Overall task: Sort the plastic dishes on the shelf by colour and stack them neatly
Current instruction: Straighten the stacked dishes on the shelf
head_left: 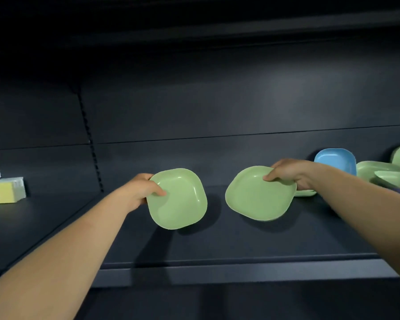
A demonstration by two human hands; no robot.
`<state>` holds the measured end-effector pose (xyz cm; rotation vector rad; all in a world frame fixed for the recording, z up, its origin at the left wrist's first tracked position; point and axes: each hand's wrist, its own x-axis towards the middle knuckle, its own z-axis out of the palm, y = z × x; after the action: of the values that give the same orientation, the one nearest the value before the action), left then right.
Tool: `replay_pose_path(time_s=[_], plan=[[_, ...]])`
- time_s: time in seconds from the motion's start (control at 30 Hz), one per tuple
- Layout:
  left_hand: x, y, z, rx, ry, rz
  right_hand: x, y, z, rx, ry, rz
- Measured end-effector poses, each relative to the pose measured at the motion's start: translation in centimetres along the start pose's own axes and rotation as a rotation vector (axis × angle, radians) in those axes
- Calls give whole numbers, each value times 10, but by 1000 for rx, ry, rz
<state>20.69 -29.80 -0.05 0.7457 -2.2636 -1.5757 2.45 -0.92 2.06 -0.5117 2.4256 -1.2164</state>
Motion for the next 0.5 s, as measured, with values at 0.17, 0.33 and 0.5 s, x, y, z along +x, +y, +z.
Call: replay_pose_path(time_s=[0.17, 0.33, 0.5], plan=[[3, -19, -43, 16, 38, -20, -8, -19, 43, 47, -6, 43], [11, -38, -69, 9, 60, -61, 0, -44, 68, 66, 3, 43], [18, -56, -98, -18, 87, -104, 12, -66, 101, 92, -20, 20]])
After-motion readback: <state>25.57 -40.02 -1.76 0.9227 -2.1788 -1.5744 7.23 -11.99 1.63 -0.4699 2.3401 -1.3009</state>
